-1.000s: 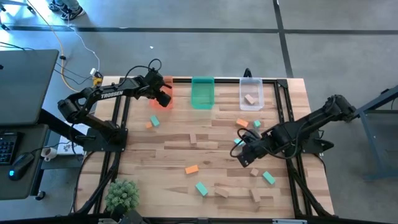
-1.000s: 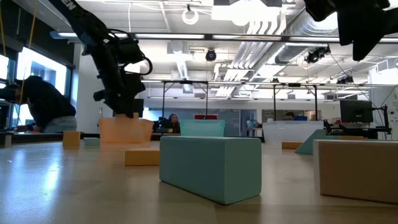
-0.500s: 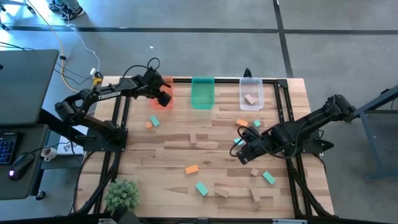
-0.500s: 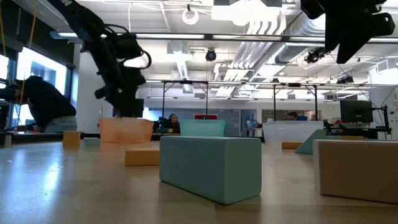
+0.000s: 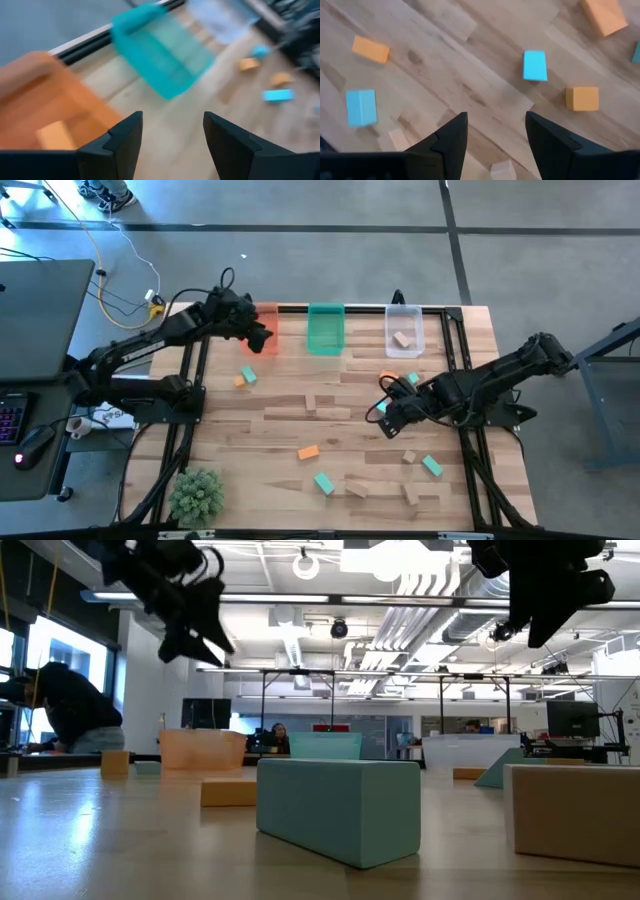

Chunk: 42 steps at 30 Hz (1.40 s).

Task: Sort & place blocks by color
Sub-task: Put the blue block into the green bin

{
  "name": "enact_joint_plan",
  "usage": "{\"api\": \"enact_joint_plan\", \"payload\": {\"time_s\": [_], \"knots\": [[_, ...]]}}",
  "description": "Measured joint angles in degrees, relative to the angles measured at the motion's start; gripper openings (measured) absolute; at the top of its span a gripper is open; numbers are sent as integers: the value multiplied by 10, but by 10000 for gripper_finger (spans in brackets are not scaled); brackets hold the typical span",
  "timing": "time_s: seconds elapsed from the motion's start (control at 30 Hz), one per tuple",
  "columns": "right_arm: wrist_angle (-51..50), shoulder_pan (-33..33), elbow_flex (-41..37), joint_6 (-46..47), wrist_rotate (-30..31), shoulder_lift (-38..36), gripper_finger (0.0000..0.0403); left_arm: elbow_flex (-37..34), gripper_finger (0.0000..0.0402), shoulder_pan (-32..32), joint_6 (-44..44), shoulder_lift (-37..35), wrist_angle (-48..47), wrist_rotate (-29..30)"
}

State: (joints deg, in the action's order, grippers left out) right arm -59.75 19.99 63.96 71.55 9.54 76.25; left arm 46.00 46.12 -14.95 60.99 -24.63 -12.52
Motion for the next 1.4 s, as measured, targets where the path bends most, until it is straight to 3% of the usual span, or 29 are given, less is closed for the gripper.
{"api": "enact_joint_plan", "payload": {"time_s": [0.1, 0.37, 0.6, 0.73, 0.93, 1.4], "knots": [[0, -19, 0, -21, -25, 0, 186, 0, 197, -29, -21, -35, 1, -19], [-10, -74, 0, -54, -17, 0, 186, 0, 197, -99, -46, -89, 1, -22], [-16, -120, 0, -128, -40, 0, 188, 0, 197, -127, -61, -92, 0, -19], [-36, -139, 0, -148, -43, 9, 209, 0, 197, -145, -61, -92, 1, -19], [-27, -148, 0, -165, -70, 60, 250, 0, 197, -165, -61, -92, 0, -14], [-16, -153, 0, -185, -114, 196, 252, 0, 197, -170, -59, -92, 0, -13]]}}
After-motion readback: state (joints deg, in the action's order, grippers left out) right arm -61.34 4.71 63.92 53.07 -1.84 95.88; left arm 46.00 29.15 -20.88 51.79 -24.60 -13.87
